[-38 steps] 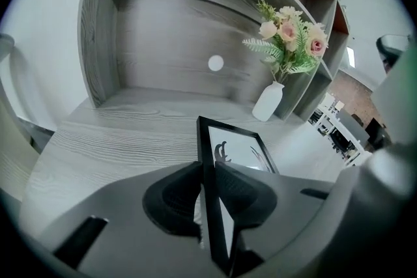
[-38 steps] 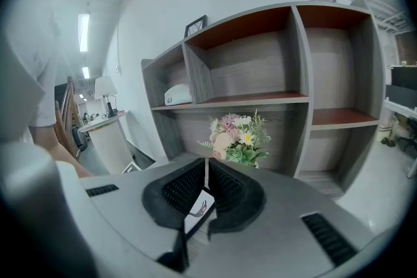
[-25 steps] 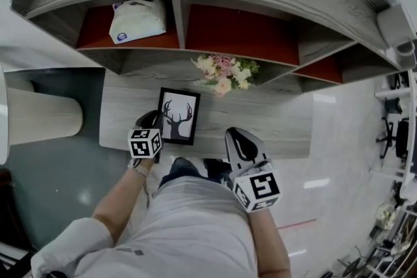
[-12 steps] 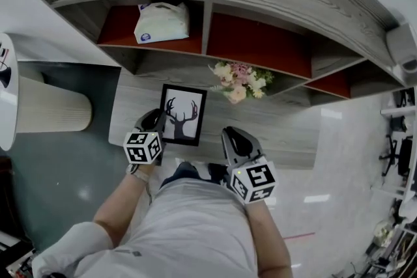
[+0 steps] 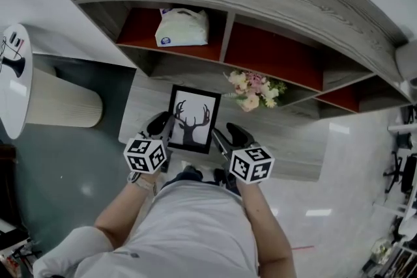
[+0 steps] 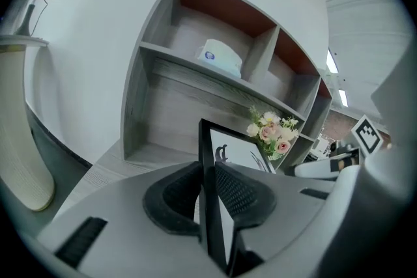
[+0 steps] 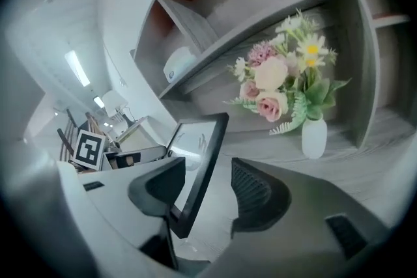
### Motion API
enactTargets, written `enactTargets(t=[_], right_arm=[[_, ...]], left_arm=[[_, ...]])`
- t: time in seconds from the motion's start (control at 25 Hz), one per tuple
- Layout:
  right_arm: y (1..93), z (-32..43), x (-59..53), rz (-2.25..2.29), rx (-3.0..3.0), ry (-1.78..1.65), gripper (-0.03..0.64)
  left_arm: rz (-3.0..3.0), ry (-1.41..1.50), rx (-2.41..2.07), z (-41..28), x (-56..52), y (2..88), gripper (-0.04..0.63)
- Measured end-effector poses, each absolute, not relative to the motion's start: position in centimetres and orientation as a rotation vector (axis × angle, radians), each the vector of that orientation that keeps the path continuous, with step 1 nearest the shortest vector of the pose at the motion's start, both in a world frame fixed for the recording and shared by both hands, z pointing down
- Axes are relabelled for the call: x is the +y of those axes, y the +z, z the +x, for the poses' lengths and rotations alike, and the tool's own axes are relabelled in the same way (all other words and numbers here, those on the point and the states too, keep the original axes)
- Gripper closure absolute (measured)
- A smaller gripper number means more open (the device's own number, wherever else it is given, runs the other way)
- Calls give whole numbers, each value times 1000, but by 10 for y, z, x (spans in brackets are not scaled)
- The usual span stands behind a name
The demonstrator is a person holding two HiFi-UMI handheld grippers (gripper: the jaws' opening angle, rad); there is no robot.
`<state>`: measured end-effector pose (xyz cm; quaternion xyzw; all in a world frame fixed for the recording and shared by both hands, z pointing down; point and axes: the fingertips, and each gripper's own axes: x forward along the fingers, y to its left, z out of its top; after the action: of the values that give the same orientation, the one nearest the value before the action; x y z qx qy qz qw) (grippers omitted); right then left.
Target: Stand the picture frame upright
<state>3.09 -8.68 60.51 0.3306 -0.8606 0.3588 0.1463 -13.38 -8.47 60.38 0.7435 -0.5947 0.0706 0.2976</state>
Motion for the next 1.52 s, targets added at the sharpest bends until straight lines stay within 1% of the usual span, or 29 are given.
enactTargets(t=[0.16, 0.24, 0.36, 0.44, 0.52, 0.72, 1.04, 1.28, 1.52], right_arm=[[614, 9, -85, 854, -2495, 1173, 407], [611, 0, -84, 821, -2507, 1169, 408], [605, -8, -86, 818, -2519, 1079, 442], [600, -9, -89, 833, -2530, 1025, 486], [592, -12, -93, 838, -2545, 987, 491], [563, -27, -103, 837, -2596, 839, 491], [501, -61, -123, 802, -2726, 718, 492], [446, -91, -129, 730, -2835, 606, 492], [386, -123, -137, 665, -2929, 425, 492]], left_arm=[[1971, 142, -1586, -135, -82, 592, 518], [1972, 133, -1593, -136, -81, 587, 518], [1966, 114, -1611, -140, -79, 581, 518], [1962, 95, -1622, -143, -79, 577, 518], [1964, 86, -1636, -147, -79, 571, 518], [1985, 61, -1712, -161, -85, 543, 518], [2005, -32, -1851, -193, -94, 481, 518], [2001, -117, -1962, -222, -92, 433, 520], [2010, -196, -2078, -251, -93, 377, 520]])
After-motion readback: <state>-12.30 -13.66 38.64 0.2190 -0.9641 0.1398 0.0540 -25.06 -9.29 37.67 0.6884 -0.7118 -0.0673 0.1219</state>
